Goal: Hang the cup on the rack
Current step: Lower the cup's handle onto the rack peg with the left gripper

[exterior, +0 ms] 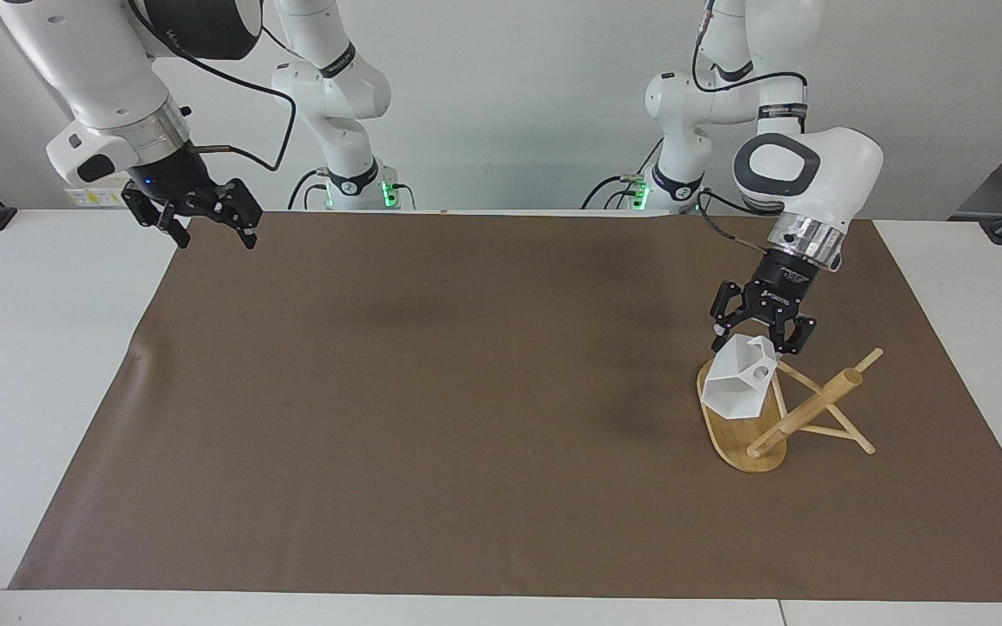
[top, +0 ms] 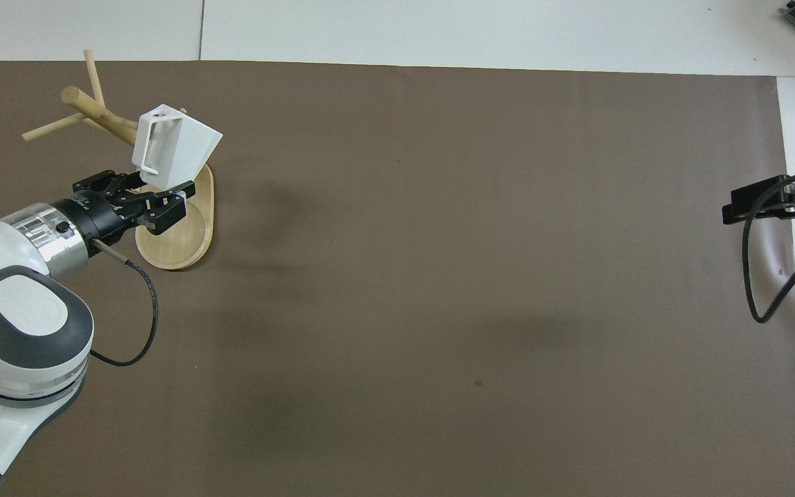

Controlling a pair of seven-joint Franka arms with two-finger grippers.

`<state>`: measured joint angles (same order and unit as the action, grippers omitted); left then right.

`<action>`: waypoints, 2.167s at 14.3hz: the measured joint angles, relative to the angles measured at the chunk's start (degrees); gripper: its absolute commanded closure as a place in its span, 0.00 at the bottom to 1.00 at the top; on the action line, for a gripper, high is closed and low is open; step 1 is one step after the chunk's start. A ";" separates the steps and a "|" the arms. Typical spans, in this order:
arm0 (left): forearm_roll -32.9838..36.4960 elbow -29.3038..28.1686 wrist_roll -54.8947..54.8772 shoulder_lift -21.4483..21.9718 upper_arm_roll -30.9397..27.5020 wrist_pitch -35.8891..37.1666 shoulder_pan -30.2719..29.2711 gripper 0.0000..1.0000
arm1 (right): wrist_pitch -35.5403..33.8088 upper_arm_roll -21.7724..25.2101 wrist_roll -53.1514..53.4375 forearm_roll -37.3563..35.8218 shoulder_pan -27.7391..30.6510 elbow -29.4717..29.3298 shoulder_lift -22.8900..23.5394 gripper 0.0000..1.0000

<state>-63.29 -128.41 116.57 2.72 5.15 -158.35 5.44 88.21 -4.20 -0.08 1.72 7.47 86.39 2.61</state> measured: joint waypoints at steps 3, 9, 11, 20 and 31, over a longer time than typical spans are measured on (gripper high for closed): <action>0.00 0.04 0.19 0.00 0.17 0.00 0.14 1.00 | 0.00 0.00 0.00 0.00 0.00 0.00 0.00 0.00; 0.00 0.06 0.79 0.03 0.59 0.01 1.67 1.00 | 0.03 0.09 0.00 -1.02 0.00 0.00 0.00 0.00; 0.00 0.07 0.87 0.16 0.53 0.01 1.69 1.00 | 0.04 0.09 0.01 -2.13 0.00 0.00 0.00 0.00; 0.00 0.07 1.11 0.51 -0.27 0.16 -0.06 1.00 | 0.04 0.10 0.02 -3.23 0.00 -0.02 0.00 0.00; 0.00 -0.12 1.42 0.26 -0.52 -0.21 -1.30 1.00 | 0.04 0.10 0.12 -3.22 -0.09 -0.02 0.00 0.00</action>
<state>-63.29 -128.53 117.99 2.99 4.63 -158.56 4.14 88.25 -4.10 0.04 -1.50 7.38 86.38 2.61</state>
